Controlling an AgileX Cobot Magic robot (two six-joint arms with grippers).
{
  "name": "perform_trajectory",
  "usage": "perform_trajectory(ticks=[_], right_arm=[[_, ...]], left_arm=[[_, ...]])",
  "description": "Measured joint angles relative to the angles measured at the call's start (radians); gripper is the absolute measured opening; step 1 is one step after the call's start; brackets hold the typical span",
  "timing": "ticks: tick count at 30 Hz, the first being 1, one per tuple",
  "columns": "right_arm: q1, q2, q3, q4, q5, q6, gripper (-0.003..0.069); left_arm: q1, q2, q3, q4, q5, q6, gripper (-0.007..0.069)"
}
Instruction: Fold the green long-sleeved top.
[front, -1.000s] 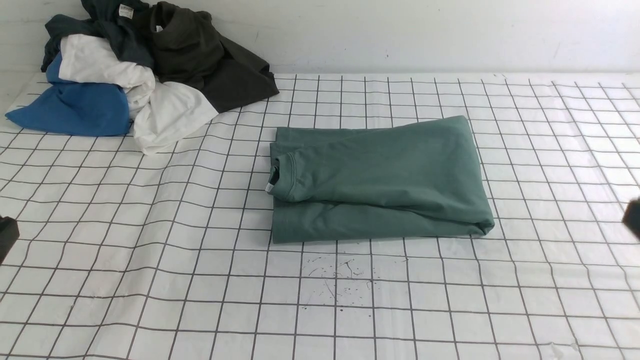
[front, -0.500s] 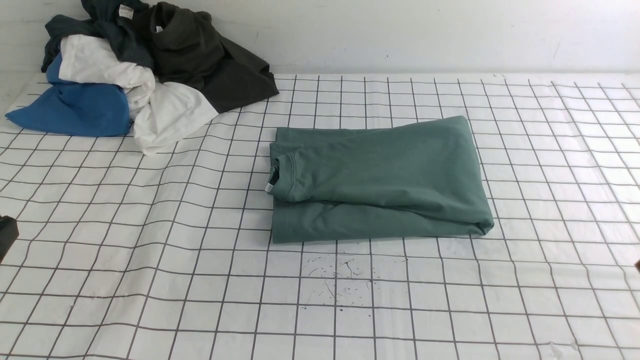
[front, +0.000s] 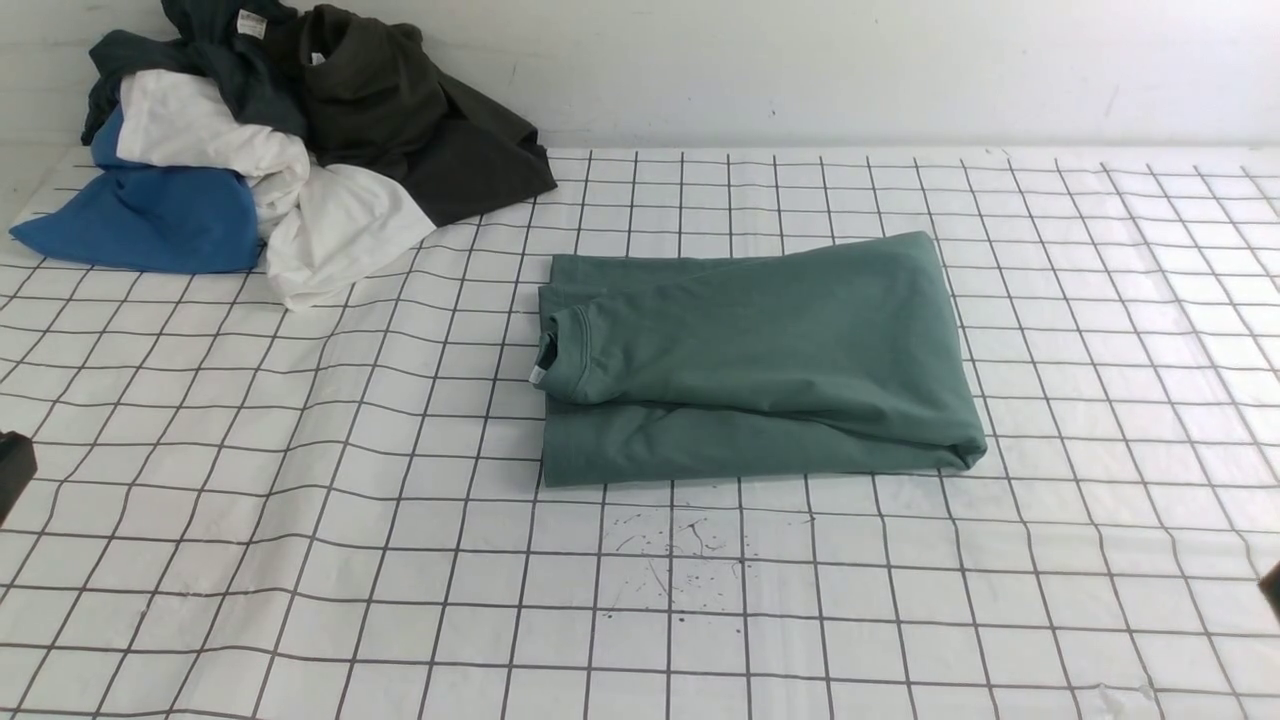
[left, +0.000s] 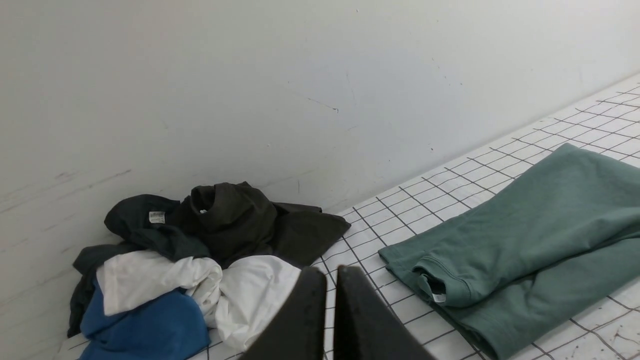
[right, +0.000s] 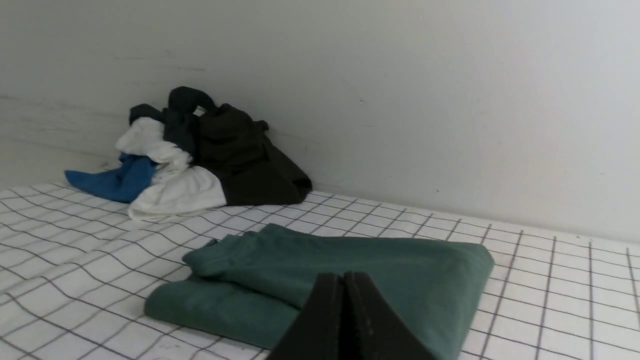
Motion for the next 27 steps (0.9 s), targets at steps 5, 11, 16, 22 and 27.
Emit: perform_trajectory(ticks=[5,11,16,22,27], right_arm=[[-0.185,-0.129,0.056,0.096,0.042,-0.039,-0.0011],[-0.376,-0.143,0.056,0.152,0.288,-0.061,-0.0011],[-0.4,-0.143,0.055,0.157,0.365,-0.07,-0.0011],[-0.399,-0.143,0.055,0.157,0.367,-0.073,-0.0011],[-0.399,-0.143,0.055,0.157,0.367,-0.073,-0.0011]], left_arm=[[0.0,0.0,0.0,0.0,-0.001,0.0,0.0012],[0.0,0.0,0.0,0.0,-0.004,0.0,0.0012],[0.0,0.0,0.0,0.0,-0.005,0.0,0.0012],[0.0,0.0,0.0,0.0,-0.006,0.0,0.0012],[0.0,0.0,0.0,0.0,-0.006,0.0,0.0012]])
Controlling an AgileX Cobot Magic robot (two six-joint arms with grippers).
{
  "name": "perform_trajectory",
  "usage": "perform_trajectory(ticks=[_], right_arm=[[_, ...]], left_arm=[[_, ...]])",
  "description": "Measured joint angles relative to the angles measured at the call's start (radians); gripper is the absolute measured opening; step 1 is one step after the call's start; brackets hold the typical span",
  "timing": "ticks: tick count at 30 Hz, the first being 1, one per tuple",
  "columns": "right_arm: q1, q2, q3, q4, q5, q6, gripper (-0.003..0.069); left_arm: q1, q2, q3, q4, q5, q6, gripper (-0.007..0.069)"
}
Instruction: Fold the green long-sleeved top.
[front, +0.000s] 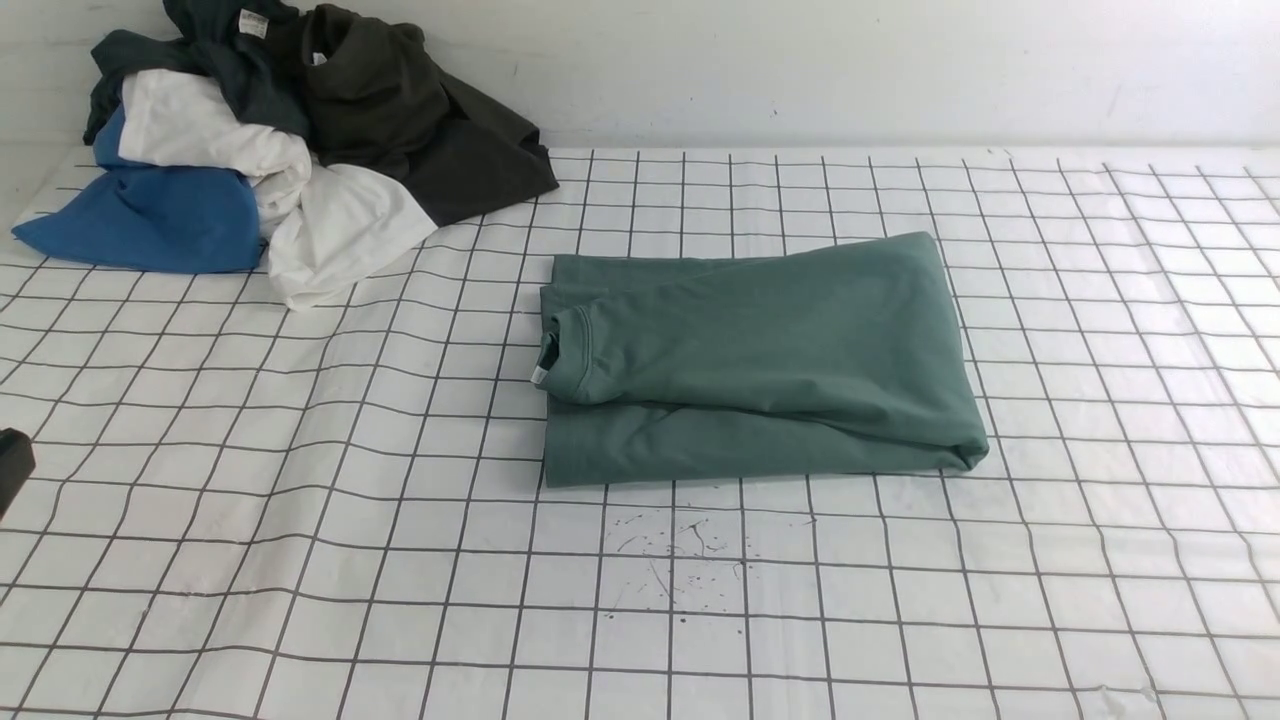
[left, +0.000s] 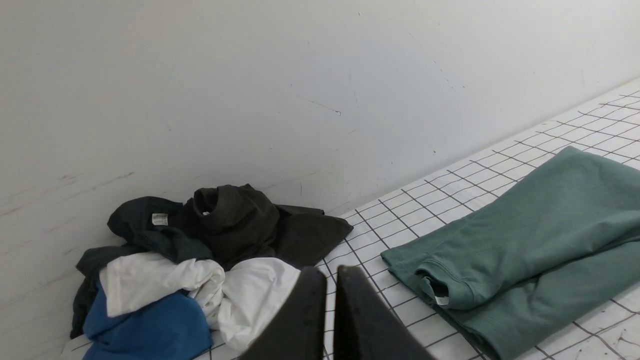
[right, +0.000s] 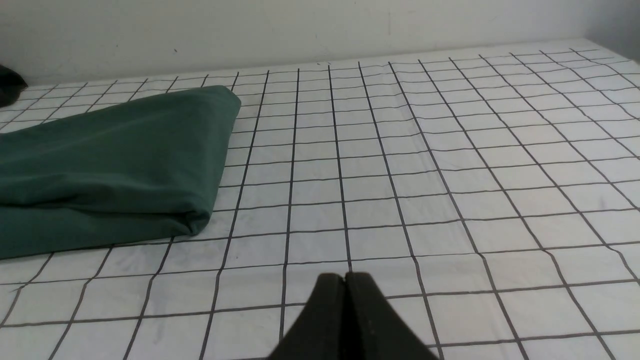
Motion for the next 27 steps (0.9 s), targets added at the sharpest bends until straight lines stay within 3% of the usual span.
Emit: perform_trajectory(ticks=[14,18,23,27], right_arm=[[0.0,0.0,0.0,0.0,0.001,-0.003,-0.0011],[0.0,0.0,0.0,0.0,0.002,-0.003,-0.0011],[0.0,0.0,0.0,0.002,0.004,-0.003,-0.0011],[0.0,0.0,0.0,0.001,0.004,-0.003,-0.0011]], left_arm=[[0.002,-0.079,0.044,0.0,-0.005,0.0,0.0012],[0.076,-0.223,0.116,0.0,-0.01,0.0,0.0012],[0.188,-0.252,0.234,-0.022,-0.051,-0.01,0.0012],[0.218,-0.253,0.347,-0.061,-0.04,-0.035,0.0012]])
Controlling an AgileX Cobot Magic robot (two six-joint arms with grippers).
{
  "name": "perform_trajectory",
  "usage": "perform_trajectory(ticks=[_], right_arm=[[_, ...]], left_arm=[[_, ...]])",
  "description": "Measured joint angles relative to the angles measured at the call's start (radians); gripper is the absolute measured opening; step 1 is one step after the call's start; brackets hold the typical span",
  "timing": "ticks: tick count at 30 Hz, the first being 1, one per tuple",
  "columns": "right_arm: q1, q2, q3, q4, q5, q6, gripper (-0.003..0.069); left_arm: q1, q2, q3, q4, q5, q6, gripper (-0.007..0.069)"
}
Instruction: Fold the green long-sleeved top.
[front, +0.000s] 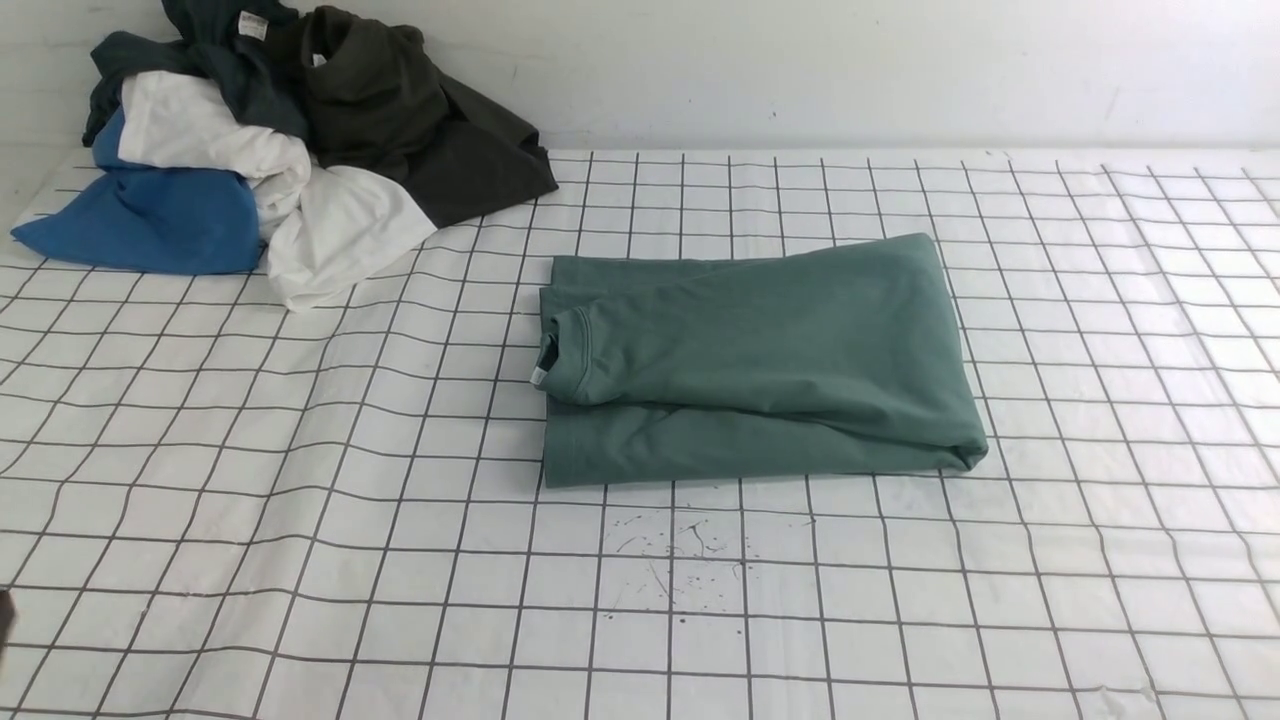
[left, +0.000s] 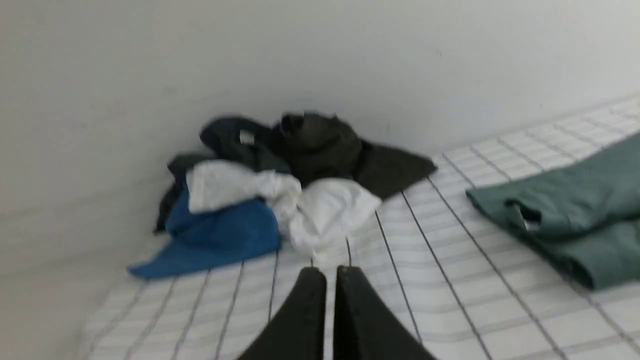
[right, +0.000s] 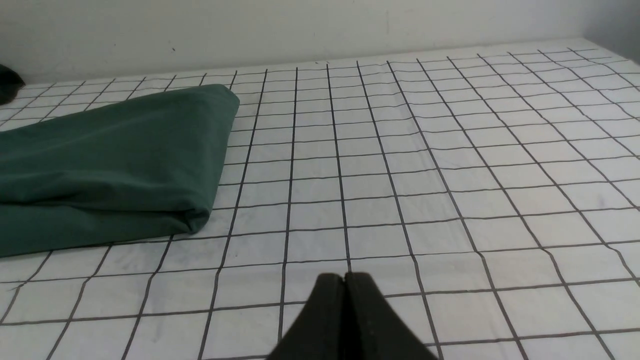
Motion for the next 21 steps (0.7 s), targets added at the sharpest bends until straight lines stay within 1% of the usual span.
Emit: perform_trajectory(ticks=[1,2,3,5,13,16,19,21], right_arm=[[0.0,0.0,0.0,0.0,0.0,0.0,-0.0011],[0.0,0.0,0.0,0.0,0.001,0.0,-0.0011],[0.0,0.0,0.0,0.001,0.001,0.0,-0.0011],[0.0,0.0,0.0,0.001,0.001,0.0,-0.0011],[0.0,0.0,-0.001,0.001,0.001,0.0,-0.0011],[0.0,0.0,-0.001,0.001,0.001,0.0,-0.0011],[0.0,0.0,-0.001,0.001,0.001,0.0,-0.0011],[0.0,0.0,-0.001,0.001,0.001,0.0,-0.0011]], left_arm=[[0.002,0.0,0.01,-0.012,0.049,-0.018,0.0012],[0.002,0.0,0.014,-0.021,0.142,-0.042,0.0012],[0.002,0.0,0.015,-0.025,0.196,-0.058,0.0012],[0.002,0.0,0.014,-0.031,0.247,-0.078,0.0012],[0.002,0.0,0.012,-0.044,0.262,-0.089,0.0012],[0.001,0.0,0.012,-0.022,0.262,-0.103,0.0012],[0.001,0.0,0.012,0.061,0.262,-0.201,0.0012],[0.001,0.0,0.012,0.131,0.262,-0.301,0.0012]])
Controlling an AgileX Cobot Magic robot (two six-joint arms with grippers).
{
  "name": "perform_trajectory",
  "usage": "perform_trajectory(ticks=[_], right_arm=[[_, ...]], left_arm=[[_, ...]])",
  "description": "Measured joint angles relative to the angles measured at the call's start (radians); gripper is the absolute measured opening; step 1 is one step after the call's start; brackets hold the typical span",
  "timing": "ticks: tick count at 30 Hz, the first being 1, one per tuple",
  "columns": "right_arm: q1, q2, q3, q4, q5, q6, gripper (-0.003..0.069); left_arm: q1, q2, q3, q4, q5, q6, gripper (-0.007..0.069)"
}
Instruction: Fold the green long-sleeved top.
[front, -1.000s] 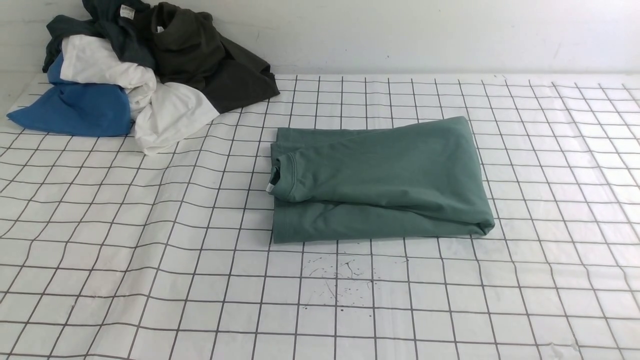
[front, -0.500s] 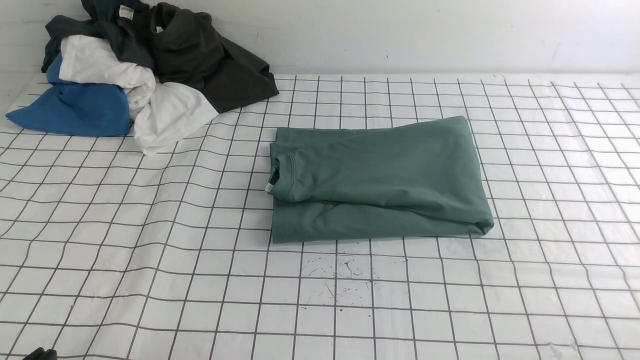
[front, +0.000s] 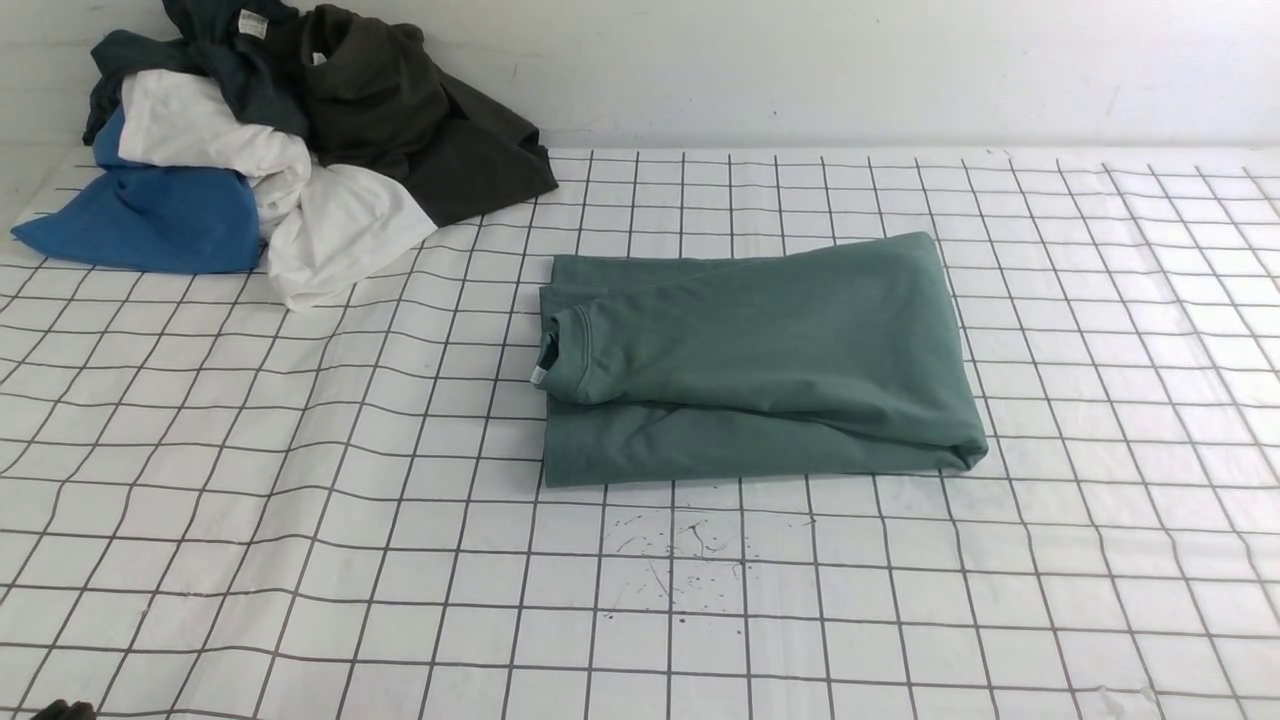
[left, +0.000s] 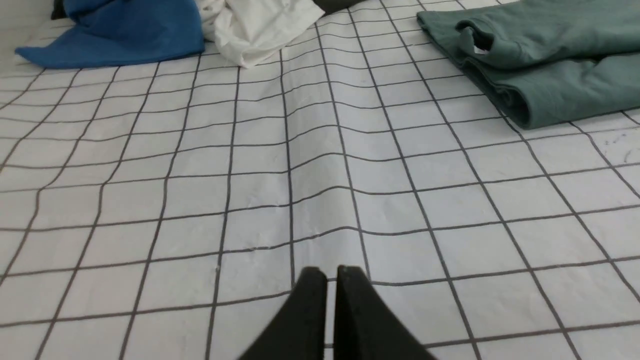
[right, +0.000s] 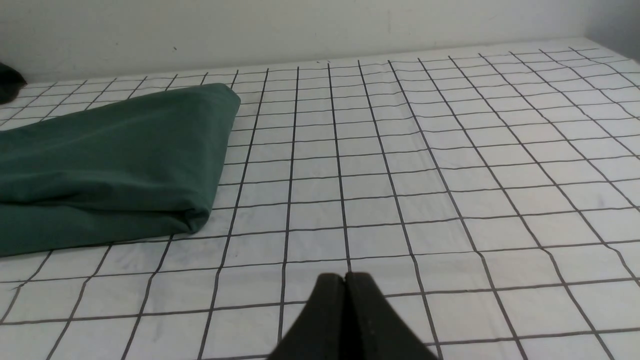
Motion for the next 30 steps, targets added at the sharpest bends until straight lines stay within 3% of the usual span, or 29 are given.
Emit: perform_trajectory(ticks=[4,8,17,30], right_arm=[[0.0,0.0,0.0,0.0,0.0,-0.008,-0.0011],[0.0,0.0,0.0,0.0,0.0,-0.01,-0.0011],[0.0,0.0,0.0,0.0,0.0,-0.011,-0.0011],[0.0,0.0,0.0,0.0,0.0,-0.011,-0.0011]], left_arm=[[0.0,0.0,0.0,0.139,0.005,-0.119,0.0012],[0.0,0.0,0.0,0.145,0.005,-0.134,0.0012],[0.0,0.0,0.001,0.058,0.004,-0.021,0.0012],[0.0,0.0,0.003,0.046,-0.002,-0.008,0.0012]])
